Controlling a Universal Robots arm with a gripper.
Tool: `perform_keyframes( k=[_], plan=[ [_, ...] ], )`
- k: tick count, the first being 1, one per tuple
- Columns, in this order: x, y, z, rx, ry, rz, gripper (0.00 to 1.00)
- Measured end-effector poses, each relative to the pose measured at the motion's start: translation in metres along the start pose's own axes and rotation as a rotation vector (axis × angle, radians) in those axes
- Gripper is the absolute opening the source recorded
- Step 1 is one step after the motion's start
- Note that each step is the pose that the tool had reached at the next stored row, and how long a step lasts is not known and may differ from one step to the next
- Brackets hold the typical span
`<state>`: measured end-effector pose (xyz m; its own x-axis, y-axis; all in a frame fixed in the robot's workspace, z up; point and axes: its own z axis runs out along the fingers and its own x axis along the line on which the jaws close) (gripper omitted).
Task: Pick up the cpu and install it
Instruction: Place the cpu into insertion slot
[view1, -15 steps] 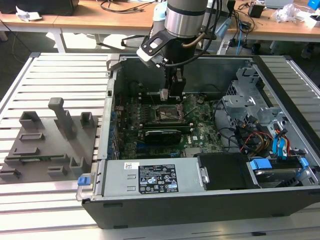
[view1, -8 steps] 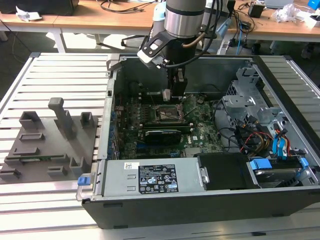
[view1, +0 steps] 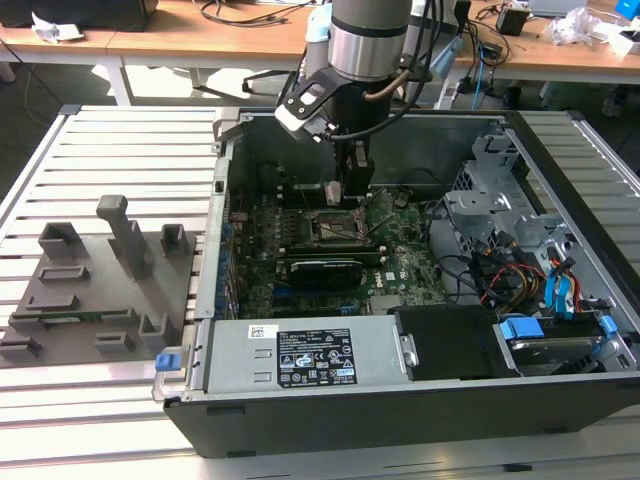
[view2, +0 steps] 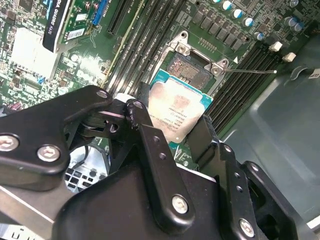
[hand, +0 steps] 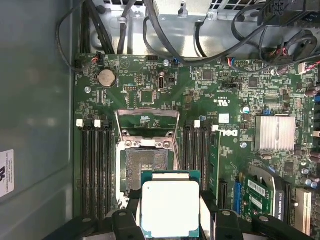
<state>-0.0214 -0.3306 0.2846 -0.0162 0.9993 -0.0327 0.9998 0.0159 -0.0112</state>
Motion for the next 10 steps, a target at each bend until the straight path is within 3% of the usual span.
perform_keyframes(
  k=[10],
  plan=[
    [0.0002, 0.0001, 0.0071, 0.0, -0.0003, 0.0, 0.55]
  ],
)
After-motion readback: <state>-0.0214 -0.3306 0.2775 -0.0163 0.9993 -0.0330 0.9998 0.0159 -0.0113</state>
